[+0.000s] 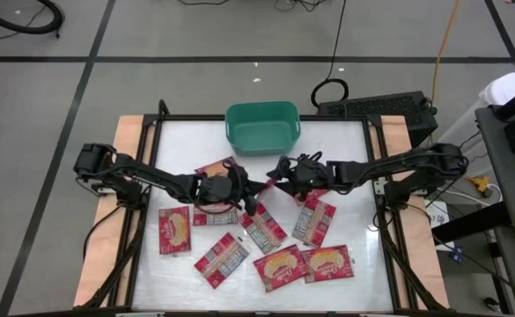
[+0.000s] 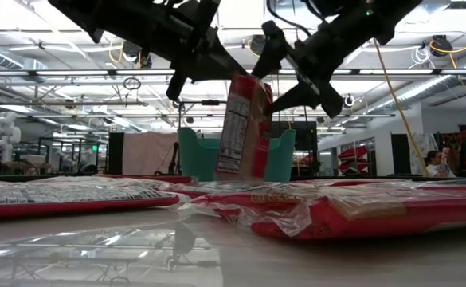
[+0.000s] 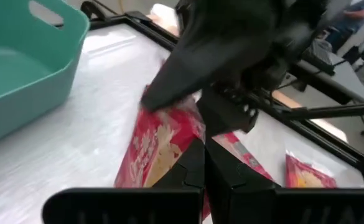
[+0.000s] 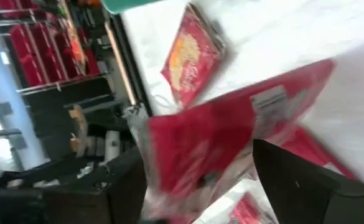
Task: Sort popcorn bags into baskets
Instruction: Put the red popcorn pack into the green bin
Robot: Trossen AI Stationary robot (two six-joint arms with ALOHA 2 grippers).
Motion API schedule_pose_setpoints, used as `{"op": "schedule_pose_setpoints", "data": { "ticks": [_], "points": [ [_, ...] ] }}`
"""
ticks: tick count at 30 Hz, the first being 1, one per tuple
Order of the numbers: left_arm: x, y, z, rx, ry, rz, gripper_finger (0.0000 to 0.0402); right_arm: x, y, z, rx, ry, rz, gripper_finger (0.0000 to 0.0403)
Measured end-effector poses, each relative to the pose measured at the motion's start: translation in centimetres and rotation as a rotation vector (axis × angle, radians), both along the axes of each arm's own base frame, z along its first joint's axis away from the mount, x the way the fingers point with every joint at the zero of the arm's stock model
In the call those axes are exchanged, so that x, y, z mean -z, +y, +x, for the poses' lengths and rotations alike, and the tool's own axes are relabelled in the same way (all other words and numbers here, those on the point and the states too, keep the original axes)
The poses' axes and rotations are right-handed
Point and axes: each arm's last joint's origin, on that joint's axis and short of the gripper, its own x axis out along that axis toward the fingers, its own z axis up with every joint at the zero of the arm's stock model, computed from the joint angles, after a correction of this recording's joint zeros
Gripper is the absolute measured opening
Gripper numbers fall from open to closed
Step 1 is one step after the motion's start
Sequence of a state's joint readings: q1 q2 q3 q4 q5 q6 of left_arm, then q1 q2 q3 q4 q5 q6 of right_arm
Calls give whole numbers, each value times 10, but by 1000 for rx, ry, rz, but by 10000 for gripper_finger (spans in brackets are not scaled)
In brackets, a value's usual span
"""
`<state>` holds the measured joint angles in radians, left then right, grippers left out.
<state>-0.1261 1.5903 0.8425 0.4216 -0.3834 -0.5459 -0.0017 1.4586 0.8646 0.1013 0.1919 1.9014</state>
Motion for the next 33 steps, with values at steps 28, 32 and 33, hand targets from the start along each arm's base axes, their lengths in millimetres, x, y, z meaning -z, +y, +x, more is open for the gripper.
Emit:
{"op": "schedule_pose_setpoints", "data": {
  "ticks": [28, 32, 33],
  "points": [
    [-20, -9, -19, 202, 69, 44, 121, 11, 3, 4, -212, 76, -153, 24],
    [-51, -2, -46, 190, 58, 9, 162, 1, 11, 1, -360, 31, -192, 16],
    [-57, 1, -52, 183, 51, 7, 168, -3, 13, 0, -384, 12, -207, 12]
  ]
}}
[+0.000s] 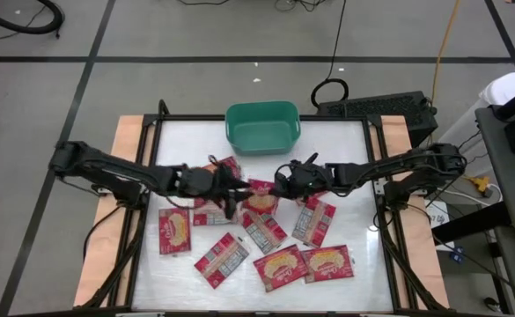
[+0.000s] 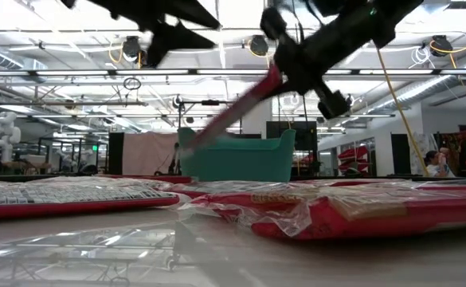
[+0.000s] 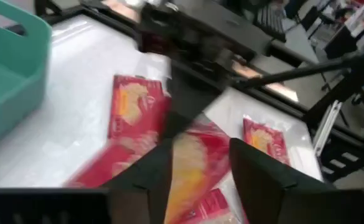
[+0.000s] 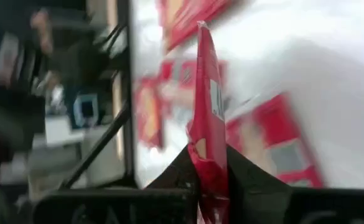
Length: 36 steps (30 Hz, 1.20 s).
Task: Sort popcorn bags into baskets
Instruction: Put the red popcorn pack into the green bin
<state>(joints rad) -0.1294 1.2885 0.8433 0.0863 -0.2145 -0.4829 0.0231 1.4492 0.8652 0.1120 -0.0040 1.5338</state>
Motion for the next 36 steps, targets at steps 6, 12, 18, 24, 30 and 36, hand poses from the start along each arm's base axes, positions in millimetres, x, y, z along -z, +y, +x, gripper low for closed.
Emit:
{"op": "schedule_pose_setpoints", "data": {
  "ticks": [6, 12, 18, 24, 30, 36],
  "points": [
    [-24, 19, -39, -94, 34, 3, 179, -29, 5, -15, -77, -96, -116, 12],
    [-36, 40, -60, -191, 34, 25, 179, -62, 1, -35, -115, -222, -279, 14],
    [-49, 55, -67, -278, -28, 190, 179, -84, -16, -59, -114, -261, -452, 14],
    [-60, 65, -67, -376, -174, 84, 179, -108, -39, -78, -186, -216, -633, 14],
    [-59, 76, -64, -440, -209, 15, 179, -138, -68, -87, -280, -160, -828, 14],
    [-56, 84, -62, -493, -225, -71, 179, -142, -103, -91, -326, -169, -806, 13]
  ]
}}
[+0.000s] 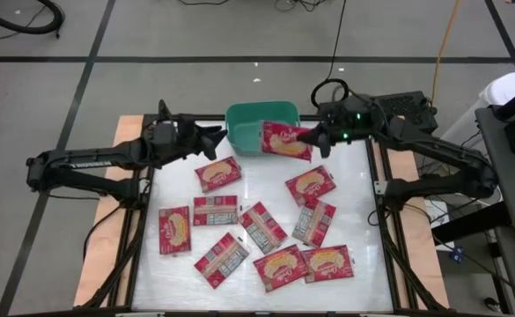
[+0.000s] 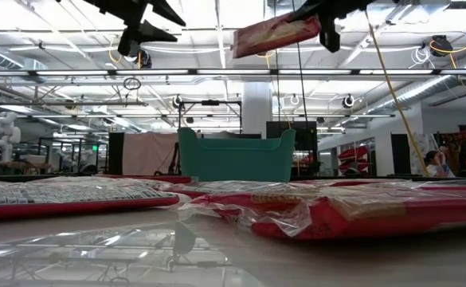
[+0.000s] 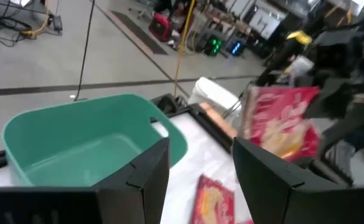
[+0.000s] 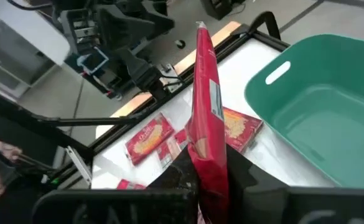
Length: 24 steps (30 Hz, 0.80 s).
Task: Sort popcorn bags into baskets
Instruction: Put the red popcorn pack into the green bin
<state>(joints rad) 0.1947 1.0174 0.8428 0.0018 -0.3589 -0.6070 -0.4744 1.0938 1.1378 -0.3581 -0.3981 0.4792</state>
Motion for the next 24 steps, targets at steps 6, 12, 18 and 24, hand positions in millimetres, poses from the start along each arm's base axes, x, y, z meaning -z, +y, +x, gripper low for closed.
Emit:
{"op": "schedule_pose_setpoints", "data": {
  "ticks": [6, 12, 18, 24],
  "points": [
    [3, 3, 4, -13, -11, -38, 179, 5, -23, 3, -104, -3, -6, 13],
    [7, 3, 10, -13, -12, -48, 179, -4, -29, 9, -164, -23, -62, 13],
    [6, 7, 16, -2, -32, 0, 184, -16, -35, 17, -160, 23, -82, 13],
    [7, 24, 15, 3, -12, 58, 228, -17, -50, 36, -79, 151, -52, 13]
  ]
}}
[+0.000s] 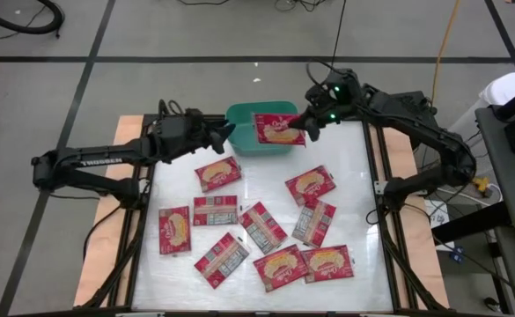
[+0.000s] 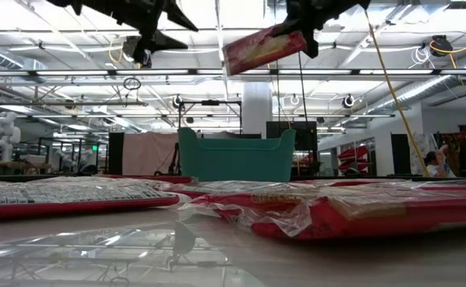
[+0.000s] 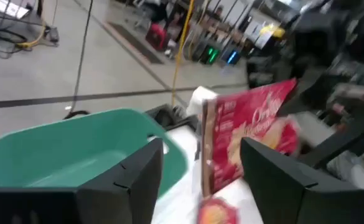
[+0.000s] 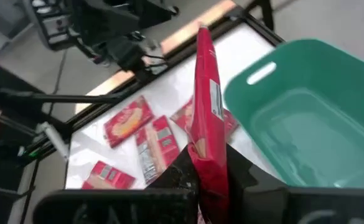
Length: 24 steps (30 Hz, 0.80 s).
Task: Sort popcorn bags into baskets
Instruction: Put the red popcorn pack into the green bin
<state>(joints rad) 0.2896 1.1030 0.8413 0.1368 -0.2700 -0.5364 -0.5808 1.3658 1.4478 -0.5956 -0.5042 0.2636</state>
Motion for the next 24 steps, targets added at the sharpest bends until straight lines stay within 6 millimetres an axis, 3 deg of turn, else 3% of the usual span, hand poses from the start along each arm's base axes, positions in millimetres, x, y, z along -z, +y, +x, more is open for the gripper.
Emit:
{"op": "schedule_pose_setpoints", "data": {
  "ticks": [6, 16, 24],
  "points": [
    [1, 25, -9, 69, 14, -21, 263, -4, -12, 17, 61, 21, 28, 13],
    [2, 35, -15, 162, 21, -28, 234, -28, -28, 34, 95, 2, -45, 13],
    [2, 31, -13, 180, 13, -55, 213, -3, -56, 45, 72, 87, -19, 13]
  ]
}}
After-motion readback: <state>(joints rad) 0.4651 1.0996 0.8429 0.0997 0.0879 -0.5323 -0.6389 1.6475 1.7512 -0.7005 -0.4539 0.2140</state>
